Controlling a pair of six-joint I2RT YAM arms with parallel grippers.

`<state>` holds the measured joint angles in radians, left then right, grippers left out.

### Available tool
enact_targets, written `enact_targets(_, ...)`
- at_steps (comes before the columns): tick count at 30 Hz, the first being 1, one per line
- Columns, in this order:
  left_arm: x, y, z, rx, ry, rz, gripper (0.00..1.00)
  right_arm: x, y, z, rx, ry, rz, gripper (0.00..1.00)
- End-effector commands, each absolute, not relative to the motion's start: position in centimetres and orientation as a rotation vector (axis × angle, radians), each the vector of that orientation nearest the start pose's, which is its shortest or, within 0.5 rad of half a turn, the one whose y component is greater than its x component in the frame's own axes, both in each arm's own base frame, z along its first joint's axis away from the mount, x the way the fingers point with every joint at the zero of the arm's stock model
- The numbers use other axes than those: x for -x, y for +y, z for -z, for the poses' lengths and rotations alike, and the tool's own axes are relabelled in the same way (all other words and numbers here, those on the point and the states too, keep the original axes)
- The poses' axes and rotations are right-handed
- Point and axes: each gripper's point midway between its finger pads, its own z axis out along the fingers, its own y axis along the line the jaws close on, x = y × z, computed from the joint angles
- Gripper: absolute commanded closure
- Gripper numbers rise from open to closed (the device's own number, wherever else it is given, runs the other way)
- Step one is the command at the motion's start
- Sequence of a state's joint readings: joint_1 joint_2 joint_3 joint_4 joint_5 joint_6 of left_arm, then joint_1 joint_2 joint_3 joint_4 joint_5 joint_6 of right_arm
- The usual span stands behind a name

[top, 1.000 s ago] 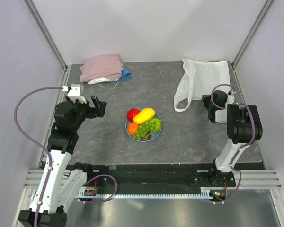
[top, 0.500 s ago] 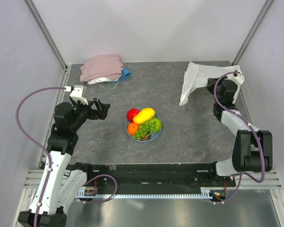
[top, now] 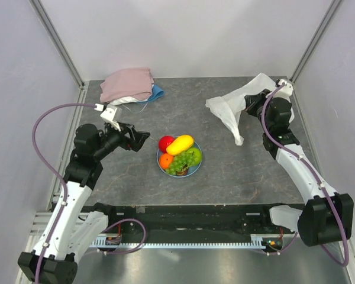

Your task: Place the fruits into the plastic bag

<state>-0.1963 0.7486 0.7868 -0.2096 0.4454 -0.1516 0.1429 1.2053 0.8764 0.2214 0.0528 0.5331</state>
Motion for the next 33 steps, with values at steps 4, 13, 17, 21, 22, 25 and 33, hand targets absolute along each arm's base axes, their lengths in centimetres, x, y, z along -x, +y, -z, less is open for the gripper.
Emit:
enact_targets(4, -26.5, -20.2, -33.5, -0.605, 1.574, 0.697, 0.14, -39.7, 9.4, -32.2, -0.231, 1.647, -0.558, 1.00)
enact_targets(13, -25.7, -29.6, -38.0, -0.854, 1.455, 0.776, 0.14, -37.4, 12.2, -33.3, -0.111, 1.727, -0.677, 1.00)
enact_targets(17, -25.5, -33.7, -39.2, -0.919, 1.420, 0.810, 0.14, -36.3, 12.9, -32.9, -0.077, 1.750, -0.707, 1.00)
enact_targets(21, -25.0, -37.3, -40.3, -0.965, 1.392, 0.882, 0.14, -35.9, 14.1, -32.3, -0.029, 1.777, -0.760, 1.00)
enact_targets(22, -25.4, -38.3, -39.3, -0.982, 1.412, 0.891, 0.14, -35.8, 14.5, -32.0, -0.014, 1.787, -0.771, 1.00)
enact_targets(25, -26.1, -39.8, -38.3, -1.005, 1.421, 0.889, 0.14, -35.4, 15.3, -32.1, 0.032, 1.800, -0.795, 1.00)
enact_targets(33, -28.7, -41.8, -36.4, -0.978, 1.474, 0.843, 0.14, -34.9, 16.3, -32.3, 0.116, 1.820, -0.794, 1.00)
